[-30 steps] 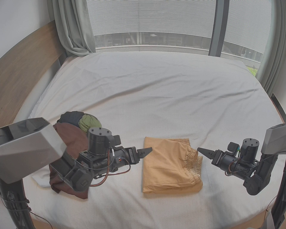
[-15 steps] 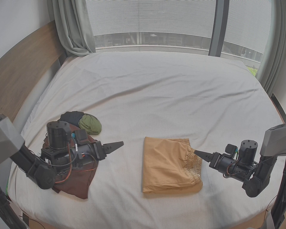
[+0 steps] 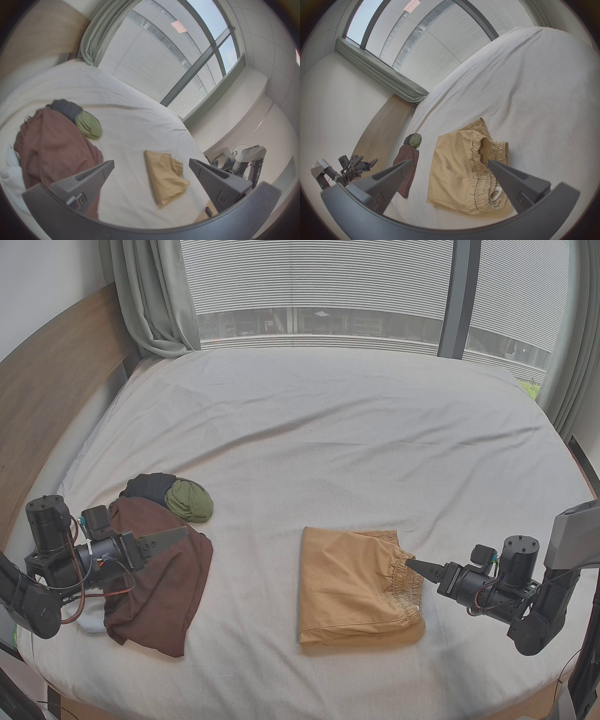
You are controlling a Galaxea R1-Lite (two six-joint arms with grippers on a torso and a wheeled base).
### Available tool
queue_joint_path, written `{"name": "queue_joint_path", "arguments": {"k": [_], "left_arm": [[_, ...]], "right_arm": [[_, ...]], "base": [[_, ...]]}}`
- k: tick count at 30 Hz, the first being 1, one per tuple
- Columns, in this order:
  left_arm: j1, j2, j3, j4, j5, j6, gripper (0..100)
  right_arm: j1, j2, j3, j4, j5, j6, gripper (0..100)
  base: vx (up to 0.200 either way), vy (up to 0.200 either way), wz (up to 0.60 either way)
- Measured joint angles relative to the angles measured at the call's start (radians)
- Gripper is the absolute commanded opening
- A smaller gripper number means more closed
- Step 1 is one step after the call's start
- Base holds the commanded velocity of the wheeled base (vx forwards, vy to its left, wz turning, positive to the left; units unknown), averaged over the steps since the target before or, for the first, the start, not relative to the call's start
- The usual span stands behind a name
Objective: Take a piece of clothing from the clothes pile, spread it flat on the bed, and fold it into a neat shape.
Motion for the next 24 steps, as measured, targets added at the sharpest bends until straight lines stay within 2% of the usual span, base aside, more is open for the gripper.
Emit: {"name": "queue_joint_path", "arguments": {"k": [5,14,21,24], "left_arm": [[0.068,-0.016,0.023,-0.005,-0.008,0.106,100],[0.128,-0.021,0.1,-0.011,-0.007,0.406,100],[0.163,-0.008,0.166,-0.035,-0.008,0.683,100],[0.184,0.014,0.196,-0.09,-0.011,0.763,100]], "right_arm": [[0.0,0.001,0.004,0.0,0.0,-0.002,100],[0.0,-0.003,0.014,0.0,-0.001,-0.009,100],[-0.005,-0.005,0.026,0.0,-0.002,-0.062,100],[-0.01,-0.002,0.039,0.0,-0.002,-0.11,100]], "base": [[0.0,0.0,0.0],[0.0,0.0,0.0],[0.0,0.0,0.0],[0.0,0.0,0.0]]}}
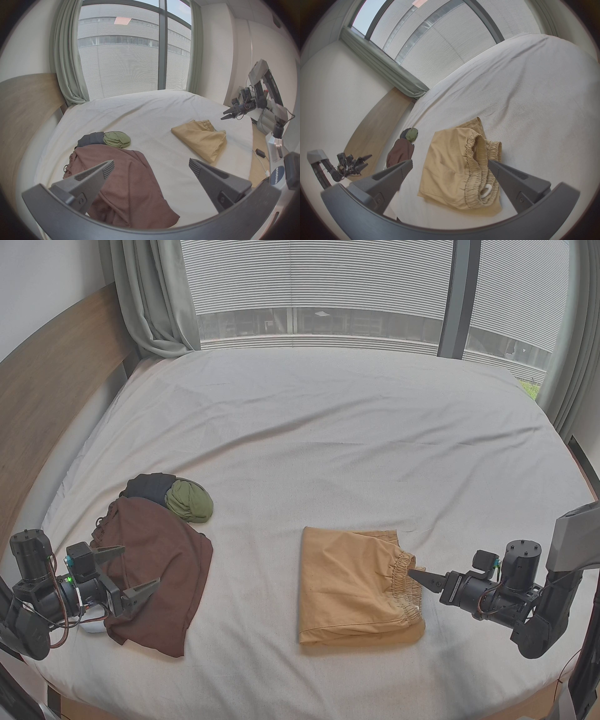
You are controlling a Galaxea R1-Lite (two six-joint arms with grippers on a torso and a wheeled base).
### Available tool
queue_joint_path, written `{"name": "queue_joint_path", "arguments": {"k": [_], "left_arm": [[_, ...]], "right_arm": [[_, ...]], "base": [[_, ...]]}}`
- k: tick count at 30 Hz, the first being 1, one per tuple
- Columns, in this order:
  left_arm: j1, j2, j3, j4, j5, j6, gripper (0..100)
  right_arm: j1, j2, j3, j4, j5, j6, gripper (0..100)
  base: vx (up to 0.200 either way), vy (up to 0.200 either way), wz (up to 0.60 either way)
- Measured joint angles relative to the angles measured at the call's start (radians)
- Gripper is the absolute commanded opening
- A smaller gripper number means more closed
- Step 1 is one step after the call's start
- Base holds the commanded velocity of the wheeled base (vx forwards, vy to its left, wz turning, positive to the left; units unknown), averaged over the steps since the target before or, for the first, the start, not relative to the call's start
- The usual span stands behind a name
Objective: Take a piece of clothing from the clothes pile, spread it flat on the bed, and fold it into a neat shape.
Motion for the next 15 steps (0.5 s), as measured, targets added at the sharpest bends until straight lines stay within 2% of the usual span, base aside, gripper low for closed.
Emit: {"name": "queue_joint_path", "arguments": {"k": [7,15], "left_arm": [[0.022,0.069,0.057,-0.133,-0.004,0.014,100],[0.015,0.112,0.104,-0.189,-0.006,-0.002,100]], "right_arm": [[-0.026,0.054,0.024,0.0,-0.001,-0.054,100],[-0.037,0.168,0.005,0.0,0.003,-0.043,100]], "base": [[0.0,0.0,0.0],[0.0,0.0,0.0]]}}
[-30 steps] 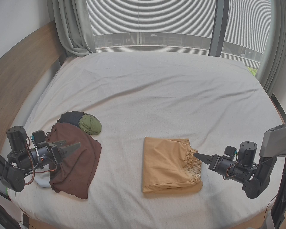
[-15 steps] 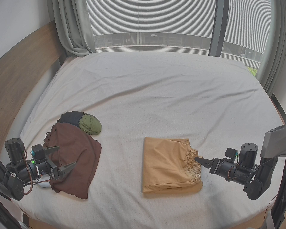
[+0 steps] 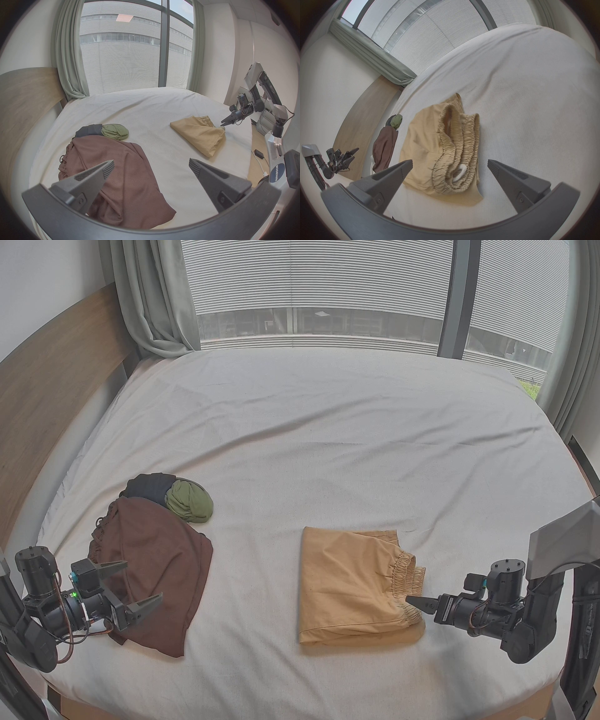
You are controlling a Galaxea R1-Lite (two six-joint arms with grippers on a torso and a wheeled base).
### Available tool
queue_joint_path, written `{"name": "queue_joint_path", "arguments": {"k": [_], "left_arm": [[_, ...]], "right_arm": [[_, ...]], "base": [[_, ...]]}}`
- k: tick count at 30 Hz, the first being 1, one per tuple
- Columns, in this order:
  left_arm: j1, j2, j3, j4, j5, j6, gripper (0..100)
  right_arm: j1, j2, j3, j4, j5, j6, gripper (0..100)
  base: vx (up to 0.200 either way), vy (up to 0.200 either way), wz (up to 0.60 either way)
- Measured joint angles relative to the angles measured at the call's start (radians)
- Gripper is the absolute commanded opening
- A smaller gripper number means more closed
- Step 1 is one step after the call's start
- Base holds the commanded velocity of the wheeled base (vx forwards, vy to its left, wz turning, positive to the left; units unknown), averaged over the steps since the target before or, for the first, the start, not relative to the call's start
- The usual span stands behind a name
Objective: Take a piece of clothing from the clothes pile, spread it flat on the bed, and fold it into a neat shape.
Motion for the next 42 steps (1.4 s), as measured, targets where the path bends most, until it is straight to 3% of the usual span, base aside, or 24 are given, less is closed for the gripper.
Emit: {"name": "queue_joint_path", "arguments": {"k": [13,32,33,42], "left_arm": [[-0.041,0.07,0.016,-0.063,0.0,0.001,100],[-0.062,0.098,0.02,-0.071,0.001,-0.005,100],[-0.062,0.098,0.02,-0.071,0.001,-0.005,100],[-0.062,0.099,0.018,-0.071,0.001,-0.006,100]], "right_arm": [[0.013,0.125,-0.084,0.001,0.001,0.159,100],[0.111,0.193,-0.144,-0.002,-0.061,0.193,100],[0.112,0.195,-0.146,-0.002,-0.061,0.193,0],[0.114,0.201,-0.147,0.001,-0.061,0.194,0]], "base": [[0.0,0.0,0.0],[0.0,0.0,0.0],[0.0,0.0,0.0],[0.0,0.0,0.0]]}}
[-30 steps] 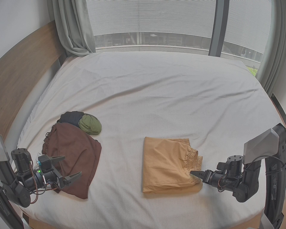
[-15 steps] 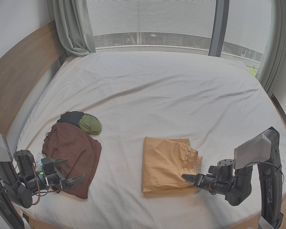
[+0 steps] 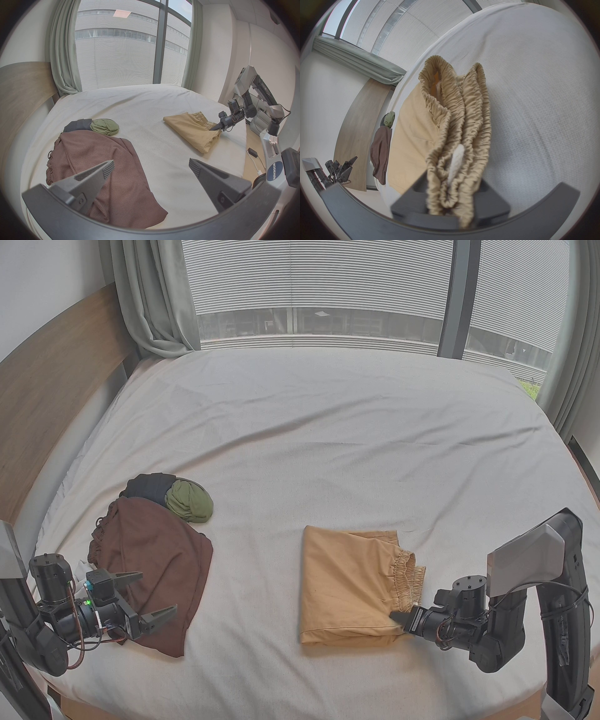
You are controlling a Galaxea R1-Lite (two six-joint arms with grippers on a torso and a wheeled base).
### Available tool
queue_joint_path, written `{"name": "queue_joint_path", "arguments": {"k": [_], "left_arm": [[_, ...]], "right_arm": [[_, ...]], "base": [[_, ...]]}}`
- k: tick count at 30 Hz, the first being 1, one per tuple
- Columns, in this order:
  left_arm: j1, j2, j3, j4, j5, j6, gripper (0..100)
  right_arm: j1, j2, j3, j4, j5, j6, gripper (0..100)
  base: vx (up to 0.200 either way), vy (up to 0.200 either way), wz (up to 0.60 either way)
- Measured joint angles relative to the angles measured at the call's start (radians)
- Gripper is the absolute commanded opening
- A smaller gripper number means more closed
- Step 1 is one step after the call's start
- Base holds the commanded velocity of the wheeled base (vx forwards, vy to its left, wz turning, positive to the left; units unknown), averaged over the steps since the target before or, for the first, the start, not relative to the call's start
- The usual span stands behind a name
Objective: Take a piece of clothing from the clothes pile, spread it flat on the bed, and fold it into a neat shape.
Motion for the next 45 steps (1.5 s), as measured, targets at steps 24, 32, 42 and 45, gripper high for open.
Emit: {"name": "queue_joint_path", "arguments": {"k": [24,32,42,45], "left_arm": [[-0.001,0.003,-0.002,-0.04,0.006,-0.016,100],[-0.01,0.003,-0.004,-0.054,0.009,-0.017,100],[-0.022,0.003,-0.002,-0.053,0.01,-0.021,100],[-0.024,0.003,-0.002,-0.053,0.01,-0.021,100]], "right_arm": [[0.036,-0.153,0.003,0.0,0.043,-0.005,0],[0.056,-0.252,-0.009,0.001,0.09,-0.007,0],[0.066,-0.33,-0.07,0.006,0.13,-0.006,0],[0.066,-0.348,-0.096,0.01,0.139,-0.002,0]], "base": [[0.0,0.0,0.0],[0.0,0.0,0.0],[0.0,0.0,0.0],[0.0,0.0,0.0]]}}
